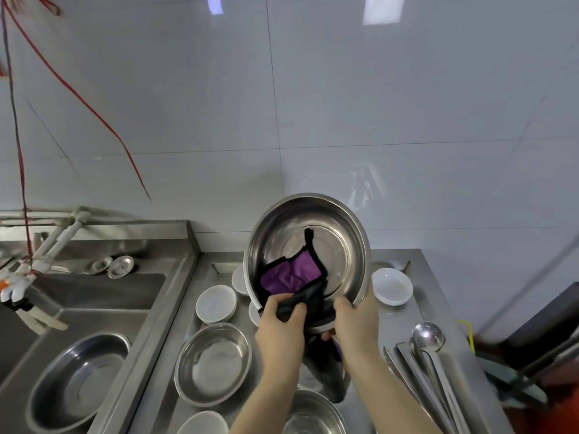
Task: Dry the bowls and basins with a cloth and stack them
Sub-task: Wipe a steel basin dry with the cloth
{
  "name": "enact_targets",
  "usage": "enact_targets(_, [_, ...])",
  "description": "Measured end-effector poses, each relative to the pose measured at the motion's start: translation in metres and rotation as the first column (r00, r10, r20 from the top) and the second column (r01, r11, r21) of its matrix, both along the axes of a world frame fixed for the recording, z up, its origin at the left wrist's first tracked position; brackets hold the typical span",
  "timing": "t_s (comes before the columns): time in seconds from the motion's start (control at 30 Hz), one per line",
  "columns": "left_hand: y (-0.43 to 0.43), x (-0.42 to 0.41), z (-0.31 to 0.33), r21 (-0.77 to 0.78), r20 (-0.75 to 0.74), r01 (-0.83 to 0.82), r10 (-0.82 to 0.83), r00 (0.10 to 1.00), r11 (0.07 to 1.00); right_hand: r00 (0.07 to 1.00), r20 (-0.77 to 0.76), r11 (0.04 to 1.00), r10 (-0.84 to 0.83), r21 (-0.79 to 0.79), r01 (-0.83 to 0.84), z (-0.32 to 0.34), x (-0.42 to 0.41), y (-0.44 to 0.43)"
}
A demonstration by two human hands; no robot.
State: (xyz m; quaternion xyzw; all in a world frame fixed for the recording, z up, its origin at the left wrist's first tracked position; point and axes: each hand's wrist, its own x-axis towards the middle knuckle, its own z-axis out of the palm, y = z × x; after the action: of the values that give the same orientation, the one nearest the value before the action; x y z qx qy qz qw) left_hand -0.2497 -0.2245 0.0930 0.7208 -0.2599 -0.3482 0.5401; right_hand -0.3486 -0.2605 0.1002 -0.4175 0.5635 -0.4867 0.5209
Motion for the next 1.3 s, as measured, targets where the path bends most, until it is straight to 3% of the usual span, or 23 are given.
enact_targets(0.13, [-0.007,0.023,0.003,0.015,0.129,0.139,-0.14,0.982,0.99,0.991,0.054,0.991,0.12,0.058,-0.124,0.011,-0.019,-0.007])
enact_targets(0.23, [-0.01,0.043,0.015,0.037,0.193,0.239,-0.241,0.951,0.97,0.952,-0.085,0.955,0.293,0.072,-0.288,0.035,-0.044,-0.024])
enact_targets(0.37, [-0.01,0.065,0.026,0.085,0.348,0.36,-0.367,0.863,0.929,0.756,-0.323,0.822,0.569,0.228,-0.521,0.075,-0.08,-0.052])
enact_targets(0.5, [-0.018,0.077,0.036,0.1,0.471,0.402,-0.399,0.787,0.91,0.583,-0.353,0.681,0.732,0.362,-0.636,0.099,-0.087,-0.069])
enact_targets(0.57, [-0.023,0.081,0.037,0.09,0.44,0.373,-0.373,0.817,0.923,0.611,-0.348,0.703,0.711,0.337,-0.626,0.099,-0.08,-0.071])
enact_targets(0.63, [-0.027,0.08,0.034,0.06,0.397,0.287,-0.286,0.872,0.956,0.74,-0.321,0.806,0.592,0.24,-0.541,0.087,-0.07,-0.071])
enact_targets(0.7, [-0.027,0.071,0.029,0.047,0.376,0.189,-0.193,0.906,0.981,0.91,-0.22,0.937,0.35,0.094,-0.337,0.071,-0.06,-0.064])
enact_targets(0.77, [-0.026,0.059,0.018,0.046,0.306,0.102,-0.111,0.946,0.994,0.989,-0.097,0.994,0.111,-0.007,-0.113,0.056,-0.046,-0.049])
enact_targets(0.83, [-0.024,0.046,0.004,0.023,0.15,0.035,-0.038,0.988,0.999,0.995,-0.051,0.994,0.085,-0.06,-0.088,0.037,-0.026,-0.031])
enact_targets(0.9, [-0.021,0.026,-0.005,0.03,0.053,-0.045,0.043,0.998,0.999,0.989,-0.111,0.988,0.101,-0.105,-0.112,0.015,-0.006,-0.016])
enact_targets(1.0, [-0.014,0.003,-0.014,0.028,-0.052,-0.094,0.095,0.994,0.995,0.992,-0.12,0.998,-0.043,-0.059,0.036,-0.004,0.004,-0.007])
enact_targets(1.13, [-0.012,0.012,-0.017,0.031,0.071,-0.015,0.012,0.997,0.999,0.999,-0.048,0.996,0.025,0.086,-0.02,-0.009,-0.008,-0.009])
enact_targets(1.3, [-0.023,0.046,-0.002,0.026,0.31,0.189,-0.188,0.932,0.982,0.956,-0.167,0.969,0.242,0.082,-0.232,0.027,-0.04,-0.031])
